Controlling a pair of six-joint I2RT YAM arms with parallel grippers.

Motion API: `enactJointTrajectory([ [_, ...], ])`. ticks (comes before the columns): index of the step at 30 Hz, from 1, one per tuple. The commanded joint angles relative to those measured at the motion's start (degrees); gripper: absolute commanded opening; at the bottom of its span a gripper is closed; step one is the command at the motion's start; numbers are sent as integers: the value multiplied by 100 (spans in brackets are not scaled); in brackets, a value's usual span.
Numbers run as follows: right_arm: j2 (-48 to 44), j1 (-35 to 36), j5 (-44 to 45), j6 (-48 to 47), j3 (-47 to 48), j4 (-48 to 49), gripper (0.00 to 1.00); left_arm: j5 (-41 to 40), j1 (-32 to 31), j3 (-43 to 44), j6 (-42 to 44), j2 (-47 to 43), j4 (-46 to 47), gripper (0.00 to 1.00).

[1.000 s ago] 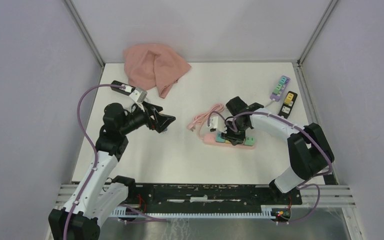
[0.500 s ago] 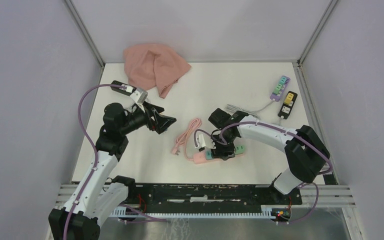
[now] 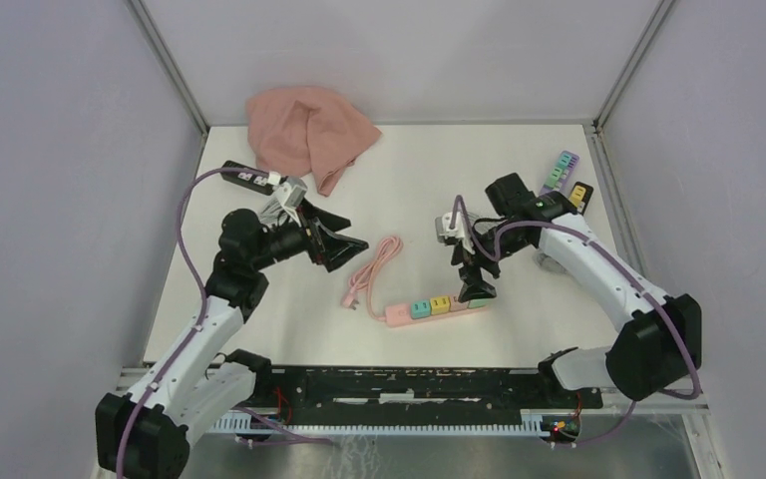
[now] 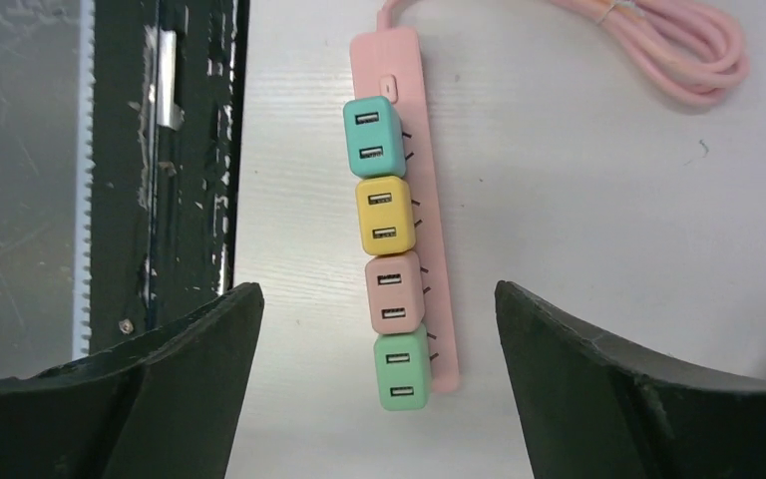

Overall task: Pull the plug off the socket
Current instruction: Move the socket to the center of the board, then remove the plug from the socket.

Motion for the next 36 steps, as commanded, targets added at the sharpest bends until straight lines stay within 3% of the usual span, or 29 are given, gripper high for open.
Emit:
enactJointTrajectory([
  [1,-512,-585,-1533,-551,206,-614,96,-563,-996,41,-538,-75,897,98],
  [6,-590,-1011,-2013,-454,101,-564,99,-1954,-2423,-406,-157,-307,1489,99],
  [13,-473,-1233,-2224,-2378,78,-1716,99,-3341,-4024,-922,1117,179,2048,99],
  [19,-786,-1349,-1767,-3896,-732,-1629,100,-3460,-4101,-1467,1451,599,2958,99],
  [26,-659,-1361,-1204,-3500,-753,-1305,100,-3488,-4101,-1519,1329,1314,3279,99],
  [32,-715,-1354,-665,-3337,-995,-919,100,-2728,-4115,-1572,1820,1981,3719,99],
  [36,-662,-1350,-399,-3155,-1187,-564,100,-2819,-4237,-1489,2445,2366,3620,97],
])
